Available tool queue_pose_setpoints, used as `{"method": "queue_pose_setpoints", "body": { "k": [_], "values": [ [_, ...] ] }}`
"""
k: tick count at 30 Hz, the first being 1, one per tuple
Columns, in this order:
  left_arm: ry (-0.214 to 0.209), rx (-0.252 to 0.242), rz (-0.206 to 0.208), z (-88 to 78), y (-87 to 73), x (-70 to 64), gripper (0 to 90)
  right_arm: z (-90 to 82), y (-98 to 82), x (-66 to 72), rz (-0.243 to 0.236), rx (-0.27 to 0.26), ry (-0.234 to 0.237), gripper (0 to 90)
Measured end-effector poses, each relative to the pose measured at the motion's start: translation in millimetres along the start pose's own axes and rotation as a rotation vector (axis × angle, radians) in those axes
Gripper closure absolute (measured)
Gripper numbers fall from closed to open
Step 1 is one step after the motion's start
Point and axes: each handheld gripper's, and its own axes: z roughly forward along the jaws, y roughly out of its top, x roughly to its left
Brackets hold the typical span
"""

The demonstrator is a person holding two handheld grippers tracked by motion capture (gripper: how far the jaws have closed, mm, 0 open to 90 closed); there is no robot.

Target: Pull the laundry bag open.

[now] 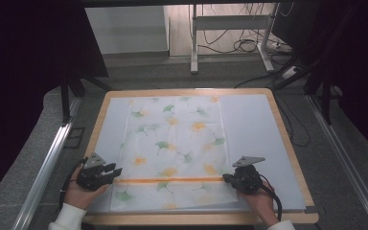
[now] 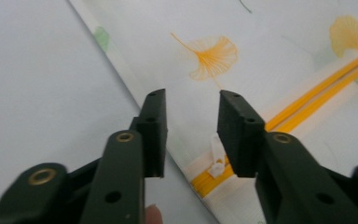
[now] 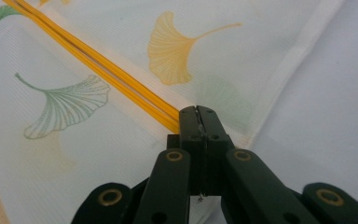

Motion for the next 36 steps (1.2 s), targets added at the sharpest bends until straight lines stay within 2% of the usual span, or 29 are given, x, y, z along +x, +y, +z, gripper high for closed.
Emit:
{"method": "queue_pose_setpoints", "body": {
  "k": [1,6,9,13,15,16,20,21,22,26,30,36],
  "values": [
    [0.009,-0.004,-0.023,-1.9,0.0,1.1,60.7,-2.6,0.4,0.7,-0.008,-0.018,0.012,89.3],
    [0.031,-0.028,-0.023,-5.9,0.4,2.2,55.9,-11.7,1.8,0.2,-0.025,-0.068,0.025,84.4],
    [0.037,-0.040,-0.029,-7.6,-1.5,5.3,52.6,-21.0,0.6,-6.0,-0.030,-0.118,0.025,79.8],
    [0.050,-0.055,-0.037,-10.6,-7.5,12.2,48.9,-35.4,-3.7,-20.6,-0.017,-0.178,-0.010,67.5],
    [0.086,-0.053,-0.060,-12.7,-10.7,16.0,47.9,-41.1,-6.8,-29.5,-0.009,-0.200,-0.039,63.8],
    [0.089,-0.056,-0.072,-13.9,-12.4,17.9,47.8,-43.0,-8.1,-34.5,-0.003,-0.208,-0.052,60.9],
    [0.085,-0.068,-0.078,-18.4,-19.0,22.9,47.6,-47.8,-13.1,-54.6,0.032,-0.215,-0.108,55.4],
    [0.074,-0.072,-0.079,-19.1,-20.6,23.8,47.7,-47.1,-15.5,-64.0,0.047,-0.198,-0.148,53.4],
    [0.065,-0.074,-0.080,-19.9,-22.0,24.6,48.1,-46.3,-16.9,-69.1,0.062,-0.184,-0.165,52.7],
    [0.067,-0.076,-0.070,-22.6,-25.3,25.7,47.9,-44.2,-19.7,-80.2,0.098,-0.172,-0.181,51.3],
    [0.067,-0.084,-0.065,-25.7,-27.3,26.6,47.8,-42.9,-18.7,-81.8,0.102,-0.177,-0.181,49.1],
    [0.066,-0.093,-0.035,-25.3,-27.5,25.5,45.8,-41.8,-16.2,-73.5,0.076,-0.181,-0.166,47.2]
  ]
}}
